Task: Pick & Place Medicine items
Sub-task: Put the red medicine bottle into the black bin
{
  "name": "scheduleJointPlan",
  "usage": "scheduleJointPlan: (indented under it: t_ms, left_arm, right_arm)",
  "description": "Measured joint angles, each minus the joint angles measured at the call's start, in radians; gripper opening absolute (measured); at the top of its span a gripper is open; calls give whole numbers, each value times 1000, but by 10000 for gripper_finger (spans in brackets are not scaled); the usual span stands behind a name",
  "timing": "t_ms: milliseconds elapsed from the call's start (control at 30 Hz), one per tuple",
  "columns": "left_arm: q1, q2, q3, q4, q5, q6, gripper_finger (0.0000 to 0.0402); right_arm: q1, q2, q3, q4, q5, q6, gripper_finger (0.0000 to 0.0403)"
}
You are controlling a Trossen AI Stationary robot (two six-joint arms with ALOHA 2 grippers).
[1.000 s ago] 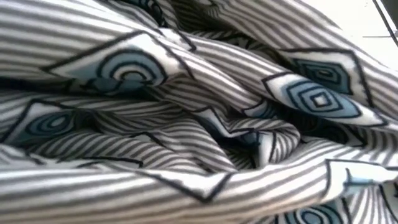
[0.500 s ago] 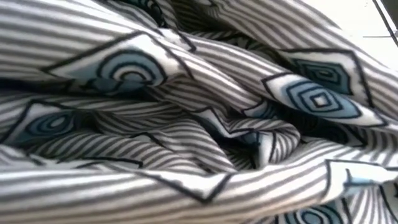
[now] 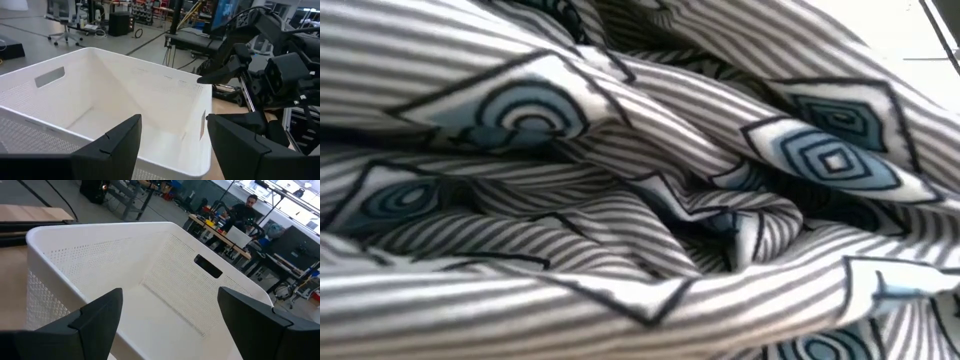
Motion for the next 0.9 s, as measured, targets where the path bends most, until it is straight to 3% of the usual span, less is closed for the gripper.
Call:
scheduleJointPlan:
  t_ms: [167, 400, 500, 667, 900]
  left_arm:
    - [0, 0, 0, -19, 0, 0, 233]
    - [0, 0, 0, -20, 0, 0, 234]
    - [0, 0, 0, -20, 0, 0, 235]
    - [0, 0, 0, -20, 0, 0, 234]
    - [0, 0, 0, -20, 0, 0, 236]
  right_arm:
    - [0, 0, 0, 3, 0, -75, 325]
    - [39, -28, 0, 8, 17, -730, 325]
    - [80, -36, 1, 7, 51, -888, 325]
    - [169, -67, 1, 10, 214, -824, 325]
    - [316, -178, 0, 11, 97, -537, 325]
